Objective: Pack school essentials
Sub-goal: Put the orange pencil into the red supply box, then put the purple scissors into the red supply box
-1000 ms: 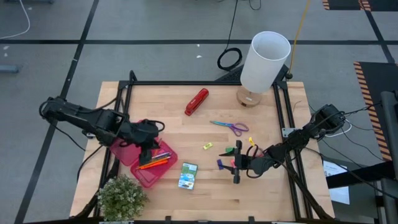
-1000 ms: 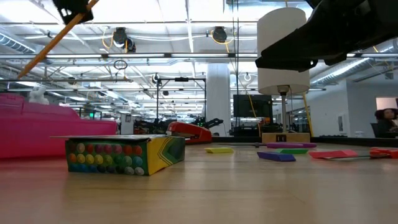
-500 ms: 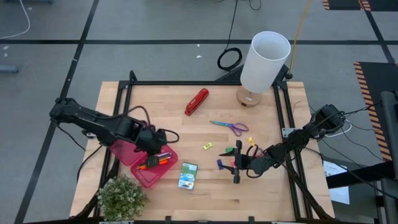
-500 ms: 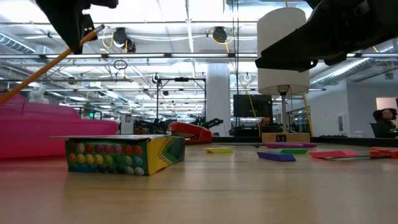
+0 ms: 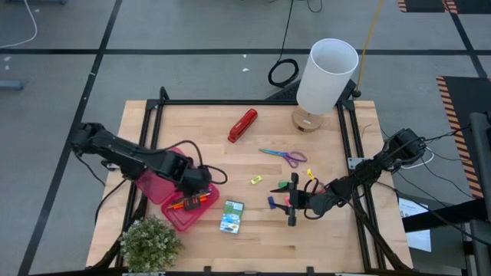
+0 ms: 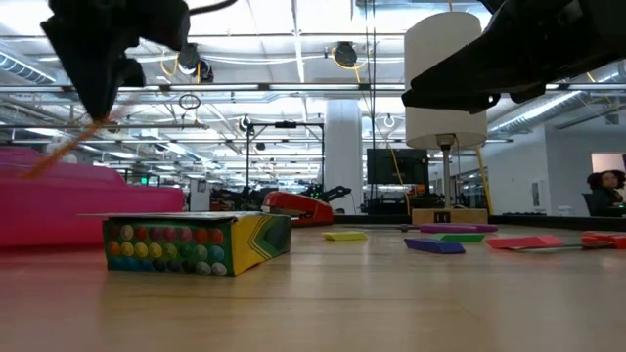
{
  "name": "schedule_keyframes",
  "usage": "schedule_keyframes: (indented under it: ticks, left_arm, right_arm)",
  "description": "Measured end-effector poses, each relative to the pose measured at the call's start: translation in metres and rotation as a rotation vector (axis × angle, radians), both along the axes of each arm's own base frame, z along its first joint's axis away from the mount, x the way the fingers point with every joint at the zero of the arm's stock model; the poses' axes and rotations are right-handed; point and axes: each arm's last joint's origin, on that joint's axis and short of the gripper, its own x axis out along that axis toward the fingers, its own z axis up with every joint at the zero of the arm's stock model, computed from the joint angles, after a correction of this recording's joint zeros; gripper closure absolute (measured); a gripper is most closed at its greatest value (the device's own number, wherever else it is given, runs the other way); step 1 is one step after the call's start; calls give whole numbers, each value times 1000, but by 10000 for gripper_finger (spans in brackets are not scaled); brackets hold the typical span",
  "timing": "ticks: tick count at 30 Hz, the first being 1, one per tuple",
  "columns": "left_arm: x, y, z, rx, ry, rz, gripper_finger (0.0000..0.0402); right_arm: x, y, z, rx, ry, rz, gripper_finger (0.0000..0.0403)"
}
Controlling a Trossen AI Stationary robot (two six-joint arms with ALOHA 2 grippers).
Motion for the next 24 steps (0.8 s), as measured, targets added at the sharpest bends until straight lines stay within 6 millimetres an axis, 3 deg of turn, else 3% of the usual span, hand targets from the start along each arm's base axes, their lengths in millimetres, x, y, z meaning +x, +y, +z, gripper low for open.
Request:
schedule_keyframes:
  ticks: [7,16,24]
  left_arm:
    - [5,-5,-13,-2,66,5,342]
    - [5,-3,-7,33,7,16,282]
    - [7,1,3,161,-130,18,275]
  right_arm:
    - [0,1,0,11,4,20,211]
    - [0,1,-1,3,17,22,211]
    - [0,-1,-4,74,38,-13,211]
